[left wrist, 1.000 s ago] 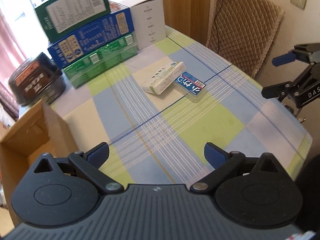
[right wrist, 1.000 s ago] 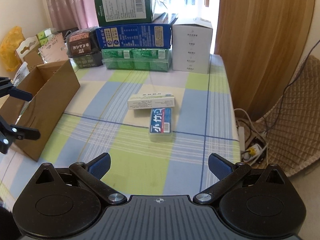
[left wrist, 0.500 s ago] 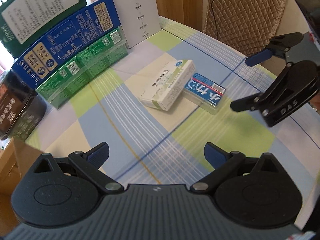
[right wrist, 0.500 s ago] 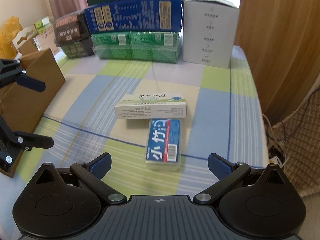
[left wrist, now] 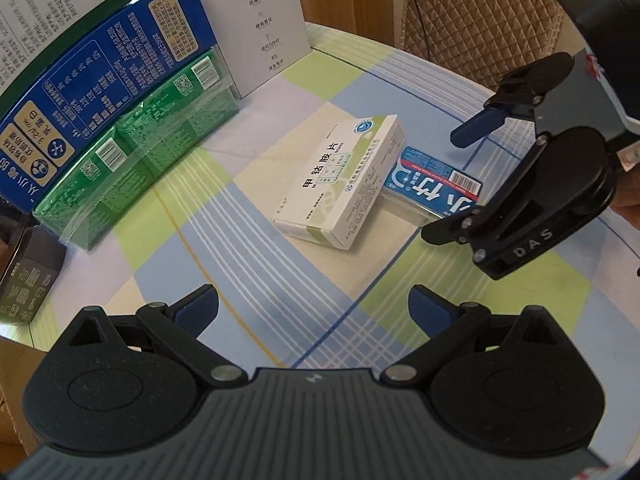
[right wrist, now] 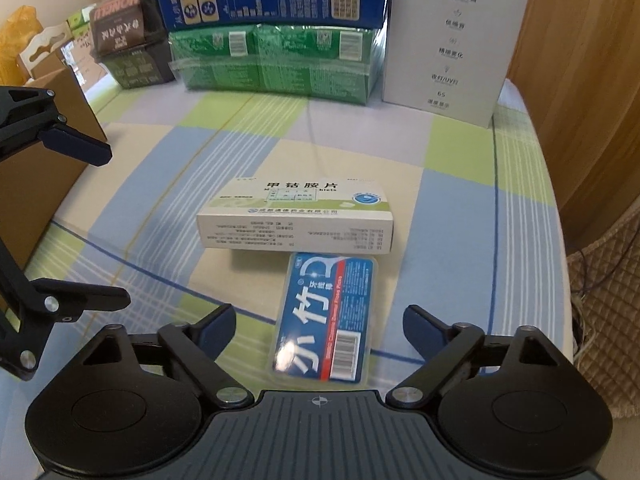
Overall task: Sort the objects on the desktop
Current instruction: 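Move both tools back toward the white medicine box and blue floss box, then grasp the white medicine box with the left tool while the right tool grasps the blue floss box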
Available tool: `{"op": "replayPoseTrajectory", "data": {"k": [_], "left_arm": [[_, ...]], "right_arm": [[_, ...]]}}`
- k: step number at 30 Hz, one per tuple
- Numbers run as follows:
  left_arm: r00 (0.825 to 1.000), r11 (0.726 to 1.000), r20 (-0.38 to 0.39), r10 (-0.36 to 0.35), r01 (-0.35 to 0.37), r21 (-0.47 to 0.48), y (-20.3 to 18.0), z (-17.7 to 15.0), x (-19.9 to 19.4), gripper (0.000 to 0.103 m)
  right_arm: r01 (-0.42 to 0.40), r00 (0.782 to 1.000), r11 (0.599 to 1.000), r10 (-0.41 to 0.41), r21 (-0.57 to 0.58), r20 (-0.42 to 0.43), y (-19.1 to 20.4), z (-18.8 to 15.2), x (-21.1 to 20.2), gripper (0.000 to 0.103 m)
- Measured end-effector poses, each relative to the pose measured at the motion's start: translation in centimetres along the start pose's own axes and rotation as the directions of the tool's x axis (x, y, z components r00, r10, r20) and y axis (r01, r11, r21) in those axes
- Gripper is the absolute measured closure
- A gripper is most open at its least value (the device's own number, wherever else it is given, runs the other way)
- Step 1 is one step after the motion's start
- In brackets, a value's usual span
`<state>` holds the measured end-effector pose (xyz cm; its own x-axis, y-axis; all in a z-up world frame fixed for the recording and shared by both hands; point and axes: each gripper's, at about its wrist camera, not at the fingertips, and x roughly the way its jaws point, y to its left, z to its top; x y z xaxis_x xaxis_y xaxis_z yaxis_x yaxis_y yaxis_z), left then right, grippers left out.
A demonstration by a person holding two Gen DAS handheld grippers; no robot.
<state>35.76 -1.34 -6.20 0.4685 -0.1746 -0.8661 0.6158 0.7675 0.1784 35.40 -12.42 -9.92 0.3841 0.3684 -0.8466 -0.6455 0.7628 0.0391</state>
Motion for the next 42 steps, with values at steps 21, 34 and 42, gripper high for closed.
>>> {"op": "replayPoseTrajectory", "data": {"k": [21, 34, 42], "left_arm": [[0.997, 0.983, 0.010, -0.071, 0.068, 0.171, -2.2, 4.0, 5.3, 0.006], [0.997, 0.982, 0.008, -0.074, 0.071, 0.174, -2.5, 5.9, 7.5, 0.033], [0.998, 0.986, -0.007, -0.057, 0.058, 0.159, -2.7, 5.1, 6.0, 0.062]], "right_arm": [[-0.012, 0.997, 0.993, 0.002, -0.116, -0.081, -4.2, -1.0, -1.5, 0.048], [-0.038, 0.996, 0.980, 0.022, -0.195, -0.083, -3.5, -2.0, -1.6, 0.048], [-0.037, 0.996, 0.983, 0.021, -0.179, -0.089, -2.8, -2.9, -2.2, 0.048]]}}
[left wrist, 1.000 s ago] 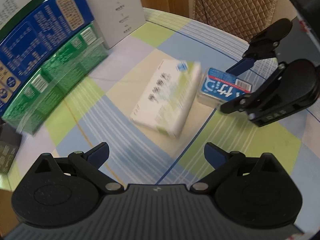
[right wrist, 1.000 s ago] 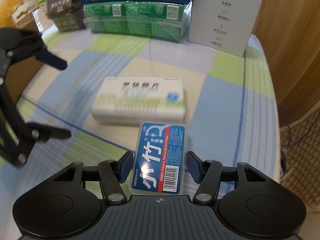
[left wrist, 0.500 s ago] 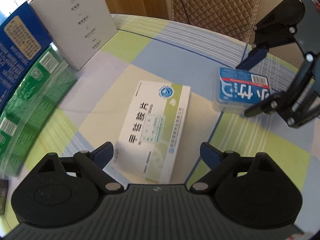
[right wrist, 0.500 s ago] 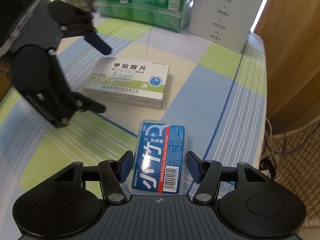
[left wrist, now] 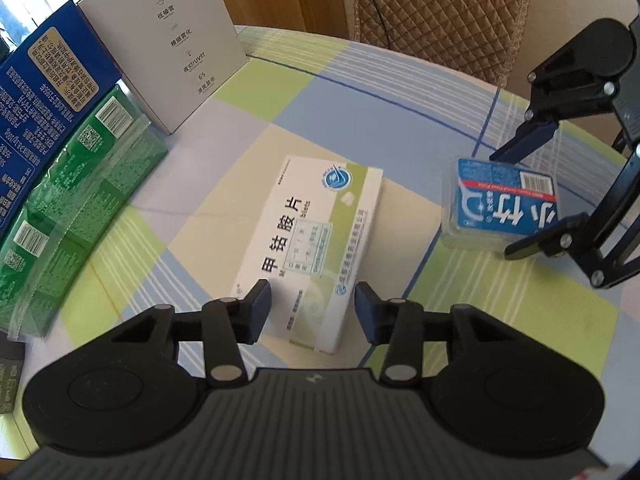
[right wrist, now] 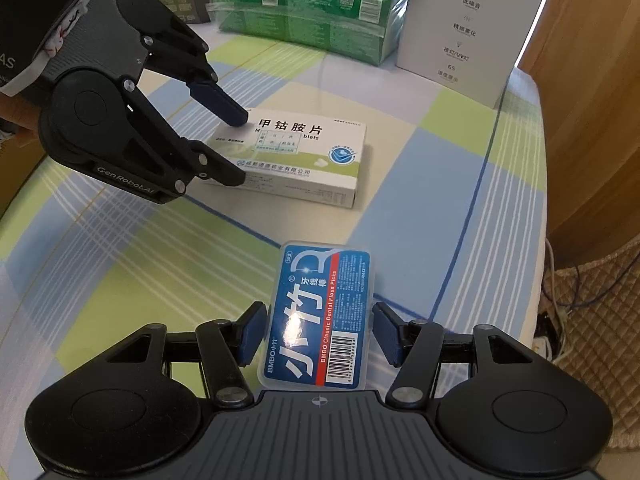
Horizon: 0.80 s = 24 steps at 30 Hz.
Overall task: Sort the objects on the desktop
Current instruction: 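Grasp the white medicine box with the left tool while the right tool grasps the blue floss box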
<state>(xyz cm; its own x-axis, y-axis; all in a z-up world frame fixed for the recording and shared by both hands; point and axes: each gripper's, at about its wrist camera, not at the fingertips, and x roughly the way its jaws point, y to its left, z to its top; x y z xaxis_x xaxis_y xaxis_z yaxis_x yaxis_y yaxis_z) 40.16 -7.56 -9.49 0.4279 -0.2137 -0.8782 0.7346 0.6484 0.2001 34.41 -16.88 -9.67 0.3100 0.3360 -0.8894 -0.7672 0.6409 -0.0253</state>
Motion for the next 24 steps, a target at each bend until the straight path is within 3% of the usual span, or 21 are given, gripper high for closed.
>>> {"op": "replayPoseTrajectory", "data": {"k": [6, 15, 24], "left_arm": [[1.000, 0.999, 0.018, 0.013, -0.013, 0.041, 0.6, 0.7, 0.3, 0.032], [0.999, 0.996, 0.005, -0.035, 0.034, 0.079, 0.9, 1.0, 2.6, 0.029], [0.998, 0.999, -0.037, -0.042, 0.043, 0.016, -0.6, -0.6, 0.7, 0.033]], "right_arm": [[-0.001, 1.000, 1.000, 0.001, -0.028, -0.005, -0.2, 0.0, -0.1, 0.048], [-0.019, 1.000, 0.995, 0.018, -0.097, -0.013, -1.3, -0.1, 0.4, 0.048], [-0.017, 0.999, 0.994, 0.014, -0.105, -0.029, -0.1, -0.3, 0.0, 0.048]]}}
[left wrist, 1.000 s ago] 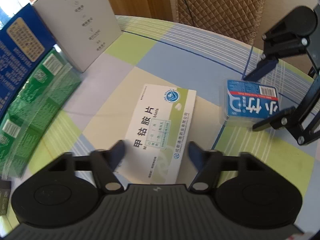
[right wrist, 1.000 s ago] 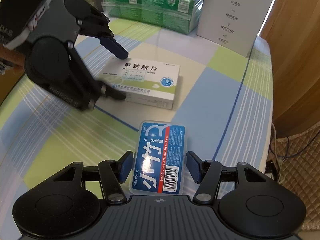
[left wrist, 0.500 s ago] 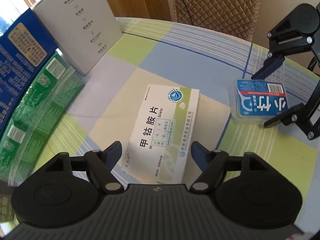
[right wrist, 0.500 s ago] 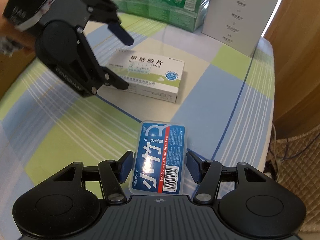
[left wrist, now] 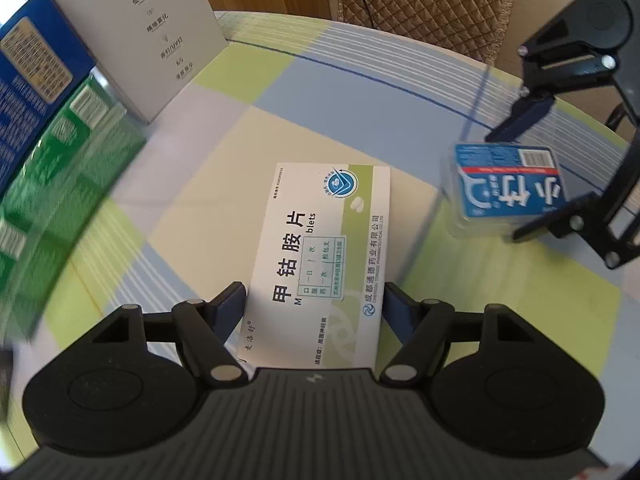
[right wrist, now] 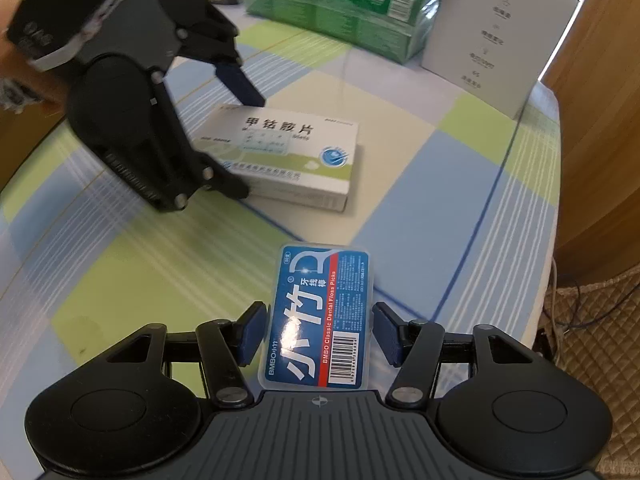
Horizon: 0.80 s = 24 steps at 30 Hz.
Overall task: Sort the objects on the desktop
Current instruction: 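Grasp the white medicine box with the left tool while the right tool grasps the blue floss box, then lift and carry both boxes with both tools toward the cardboard box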
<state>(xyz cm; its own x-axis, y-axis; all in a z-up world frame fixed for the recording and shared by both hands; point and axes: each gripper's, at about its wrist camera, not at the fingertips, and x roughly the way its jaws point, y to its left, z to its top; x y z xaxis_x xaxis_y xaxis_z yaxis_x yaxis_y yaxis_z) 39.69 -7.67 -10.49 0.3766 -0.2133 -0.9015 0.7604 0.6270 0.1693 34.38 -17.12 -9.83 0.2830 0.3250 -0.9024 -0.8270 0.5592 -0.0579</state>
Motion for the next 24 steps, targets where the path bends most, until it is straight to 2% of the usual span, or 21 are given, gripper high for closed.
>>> {"op": "replayPoseTrajectory", "data": {"k": [6, 14, 19, 24], "left_arm": [[1.000, 0.995, -0.020, 0.021, -0.023, -0.102, -3.3, -4.0, -2.6, 0.033], [0.996, 0.965, -0.064, 0.059, -0.073, -0.252, -8.5, -10.7, -6.3, 0.033], [0.996, 0.954, -0.064, 0.063, -0.079, -0.290, -10.9, -13.2, -8.3, 0.033], [0.998, 0.943, -0.034, 0.051, -0.059, -0.327, -10.5, -14.1, -8.9, 0.029]], "right_arm": [[0.005, 1.000, 0.998, -0.003, 0.055, -0.028, 2.2, -1.4, -1.2, 0.048], [-0.029, 0.998, 0.989, 0.036, 0.142, -0.048, 5.9, -5.4, -2.8, 0.048], [-0.037, 0.998, 0.989, 0.044, 0.145, -0.046, 8.2, -6.8, -3.8, 0.048], [-0.036, 0.999, 0.987, 0.041, 0.157, -0.028, 8.6, -6.7, -4.3, 0.048]]}}
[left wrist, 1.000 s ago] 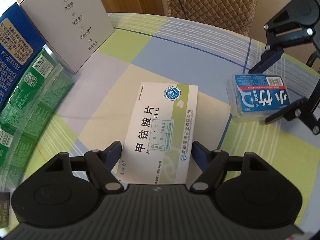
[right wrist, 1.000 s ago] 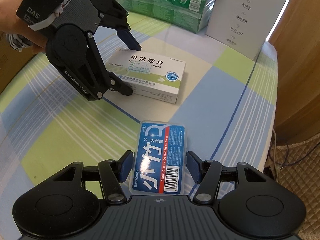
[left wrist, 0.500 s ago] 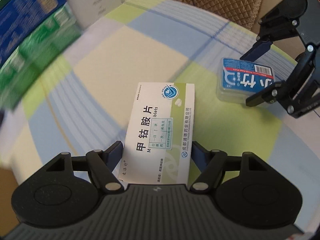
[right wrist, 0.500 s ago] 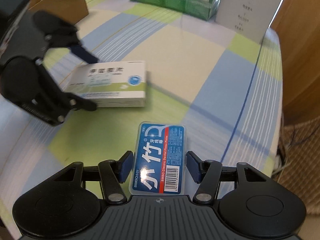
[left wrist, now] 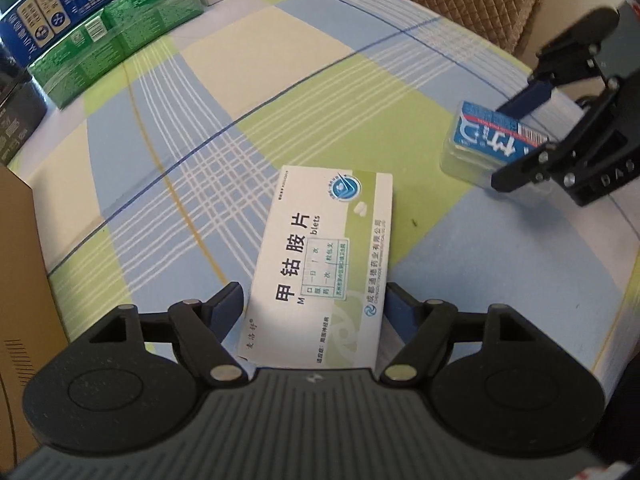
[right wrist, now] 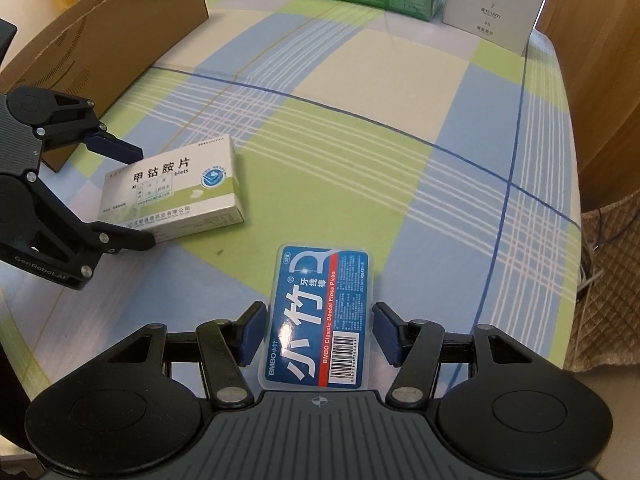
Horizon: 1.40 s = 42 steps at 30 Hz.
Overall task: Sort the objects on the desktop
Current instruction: 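Lift and carry both boxes with both tools toward the cardboard box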
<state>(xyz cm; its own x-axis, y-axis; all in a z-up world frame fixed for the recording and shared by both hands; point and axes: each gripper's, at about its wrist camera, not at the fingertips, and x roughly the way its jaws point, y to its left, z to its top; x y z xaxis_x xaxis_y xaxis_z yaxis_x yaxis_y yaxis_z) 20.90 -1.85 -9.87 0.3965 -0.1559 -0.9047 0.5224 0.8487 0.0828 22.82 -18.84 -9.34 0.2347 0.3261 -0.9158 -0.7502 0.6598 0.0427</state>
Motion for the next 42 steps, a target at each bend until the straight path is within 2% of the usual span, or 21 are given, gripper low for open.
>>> {"op": "replayPoseTrajectory", "data": {"k": [5, 8, 10, 11, 13, 16, 19, 25, 26, 28, 35, 42], "left_arm": [[0.998, 0.999, 0.041, -0.043, 0.042, 0.011, 0.2, 0.9, 0.4, 0.028], [0.997, 0.997, 0.041, -0.069, 0.069, 0.019, 0.1, 1.2, 1.1, 0.029], [0.997, 0.997, 0.027, -0.067, 0.066, 0.029, -0.2, 1.2, 1.5, 0.031], [0.998, 0.998, 0.022, -0.063, 0.063, 0.032, -0.3, 1.2, 1.6, 0.035], [0.998, 0.998, 0.023, -0.060, 0.059, 0.013, -0.3, 1.0, 1.7, 0.035], [0.999, 0.999, 0.025, -0.042, 0.043, -0.019, -0.5, 0.7, 1.6, 0.035], [0.999, 0.999, 0.032, -0.029, 0.030, -0.046, -0.6, 0.6, 1.5, 0.035], [0.999, 0.995, 0.038, -0.025, 0.029, -0.096, -0.5, 0.4, 1.5, 0.034], [0.999, 0.995, 0.037, -0.023, 0.027, -0.100, -0.5, 0.5, 1.5, 0.034], [0.999, 0.993, 0.034, -0.018, 0.021, -0.113, -0.6, 0.5, 1.5, 0.034], [1.000, 0.987, 0.011, -0.008, 0.010, -0.162, -1.0, 0.4, 1.0, 0.036], [0.999, 0.979, 0.054, 0.000, 0.011, -0.205, -0.8, 0.2, -2.4, 0.036]], "right_arm": [[0.006, 1.000, 1.000, -0.006, -0.016, 0.010, -0.1, 0.3, 0.2, 0.048], [0.013, 1.000, 1.000, -0.013, -0.010, 0.021, -0.4, 0.2, 0.5, 0.048], [0.007, 1.000, 1.000, -0.007, 0.006, 0.027, -0.7, 0.2, 0.6, 0.048], [0.006, 1.000, 1.000, -0.006, 0.011, 0.027, -0.8, 0.2, 0.7, 0.048], [0.008, 0.999, 1.000, -0.009, 0.023, 0.033, -1.0, 0.2, 0.9, 0.046], [0.023, 0.999, 0.999, -0.025, 0.047, 0.042, -1.3, 0.3, 1.1, 0.033], [0.014, 0.999, 0.998, -0.017, 0.065, 0.047, -1.5, 0.3, 1.3, 0.032], [0.029, 0.999, 0.997, -0.031, 0.068, 0.030, -1.0, 0.3, 1.6, 0.032], [0.033, 0.999, 0.997, -0.035, 0.063, 0.026, -0.9, 0.3, 1.6, 0.035], [0.046, 0.999, 0.997, -0.047, 0.054, 0.020, -0.5, 0.2, 1.8, 0.048], [0.052, 0.998, 0.997, -0.054, 0.061, 0.042, 0.5, -0.2, 0.7, 0.049], [0.057, 0.994, 0.995, -0.064, 0.076, 0.092, 1.1, 0.2, -2.7, 0.049]]}}
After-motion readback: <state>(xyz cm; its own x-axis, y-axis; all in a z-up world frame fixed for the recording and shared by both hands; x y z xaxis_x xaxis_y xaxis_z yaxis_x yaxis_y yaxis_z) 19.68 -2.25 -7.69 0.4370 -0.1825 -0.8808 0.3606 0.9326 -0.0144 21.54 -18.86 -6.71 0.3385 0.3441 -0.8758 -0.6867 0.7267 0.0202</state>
